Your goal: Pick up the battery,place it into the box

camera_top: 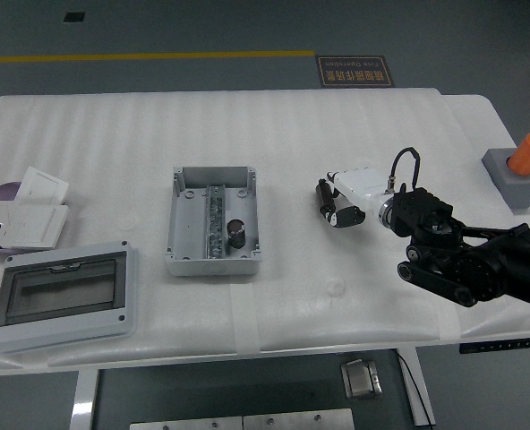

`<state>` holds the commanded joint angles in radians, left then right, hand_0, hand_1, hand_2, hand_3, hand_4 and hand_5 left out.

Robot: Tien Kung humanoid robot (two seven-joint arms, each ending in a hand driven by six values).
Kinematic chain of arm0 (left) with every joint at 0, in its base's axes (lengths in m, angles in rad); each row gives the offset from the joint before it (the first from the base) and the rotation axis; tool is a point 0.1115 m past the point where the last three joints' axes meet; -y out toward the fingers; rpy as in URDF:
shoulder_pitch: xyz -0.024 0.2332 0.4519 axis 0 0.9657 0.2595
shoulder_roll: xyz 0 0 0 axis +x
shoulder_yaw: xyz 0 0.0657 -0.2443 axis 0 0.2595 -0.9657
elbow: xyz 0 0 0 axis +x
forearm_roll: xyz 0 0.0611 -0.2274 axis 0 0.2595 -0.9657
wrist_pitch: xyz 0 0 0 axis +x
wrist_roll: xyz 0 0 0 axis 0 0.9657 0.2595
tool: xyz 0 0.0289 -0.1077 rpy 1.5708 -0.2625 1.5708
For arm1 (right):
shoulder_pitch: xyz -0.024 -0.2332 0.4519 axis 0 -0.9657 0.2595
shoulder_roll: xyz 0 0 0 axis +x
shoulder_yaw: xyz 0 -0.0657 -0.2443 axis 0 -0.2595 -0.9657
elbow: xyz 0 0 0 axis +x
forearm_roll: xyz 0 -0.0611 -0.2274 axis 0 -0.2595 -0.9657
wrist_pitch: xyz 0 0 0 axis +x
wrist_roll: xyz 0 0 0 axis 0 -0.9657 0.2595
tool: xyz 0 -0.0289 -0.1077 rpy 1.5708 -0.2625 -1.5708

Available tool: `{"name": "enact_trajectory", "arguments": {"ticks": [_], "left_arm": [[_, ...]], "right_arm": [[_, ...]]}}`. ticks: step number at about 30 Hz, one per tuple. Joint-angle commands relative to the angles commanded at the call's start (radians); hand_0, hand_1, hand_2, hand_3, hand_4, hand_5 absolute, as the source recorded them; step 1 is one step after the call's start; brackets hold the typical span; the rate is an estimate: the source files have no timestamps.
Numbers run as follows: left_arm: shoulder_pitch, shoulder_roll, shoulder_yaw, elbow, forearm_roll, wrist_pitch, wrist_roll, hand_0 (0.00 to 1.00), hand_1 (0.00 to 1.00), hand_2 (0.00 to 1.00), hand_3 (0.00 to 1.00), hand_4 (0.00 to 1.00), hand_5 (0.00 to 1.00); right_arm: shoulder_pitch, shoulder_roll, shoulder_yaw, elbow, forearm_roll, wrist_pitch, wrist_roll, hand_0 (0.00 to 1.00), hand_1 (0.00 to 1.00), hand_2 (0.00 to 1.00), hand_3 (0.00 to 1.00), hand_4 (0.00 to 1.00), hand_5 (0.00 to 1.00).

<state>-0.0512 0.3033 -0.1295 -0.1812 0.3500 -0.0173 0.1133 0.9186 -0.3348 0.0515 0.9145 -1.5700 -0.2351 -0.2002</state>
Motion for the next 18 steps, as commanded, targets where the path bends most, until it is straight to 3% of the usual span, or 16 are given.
{"name": "enact_trajectory", "arguments": {"ticks": [4,5,10,11,16,18], "left_arm": [[0.0,0.0,0.001,0.0,-0.001,-0.001,0.0,0.647,0.646,0.53,0.576,0.604,0.466],[0.0,0.0,0.001,0.0,0.0,-0.001,0.001,0.647,0.647,0.528,0.573,0.606,0.468],[-0.001,0.0,0.0,0.0,0.001,-0.001,0.001,0.647,0.647,0.528,0.573,0.606,0.468],[-0.002,0.0,0.0,0.0,0.002,-0.001,0.001,0.647,0.646,0.526,0.573,0.605,0.472],[0.0,0.0,0.0,-0.001,0.001,-0.001,0.001,0.647,0.646,0.526,0.573,0.605,0.472],[0.001,0.0,0.001,-0.001,0.001,-0.001,0.002,0.646,0.646,0.525,0.57,0.604,0.471]], "right_arm": [[0.002,-0.001,0.009,0.006,-0.011,0.023,-0.006,0.701,0.645,0.626,0.681,0.558,0.307],[0.003,-0.001,0.011,0.006,-0.012,0.027,-0.006,0.705,0.657,0.661,0.766,0.627,0.318],[0.005,-0.003,0.017,0.009,-0.018,0.036,-0.006,0.705,0.657,0.661,0.766,0.627,0.318],[0.006,-0.003,0.017,0.009,-0.019,0.036,-0.006,0.757,0.716,0.802,0.998,0.816,0.382],[0.008,-0.007,0.018,0.015,-0.025,0.038,-0.006,0.757,0.716,0.802,0.998,0.816,0.382],[0.01,-0.009,0.018,0.019,-0.027,0.039,-0.005,0.769,0.723,0.826,0.998,0.864,0.404]]}}
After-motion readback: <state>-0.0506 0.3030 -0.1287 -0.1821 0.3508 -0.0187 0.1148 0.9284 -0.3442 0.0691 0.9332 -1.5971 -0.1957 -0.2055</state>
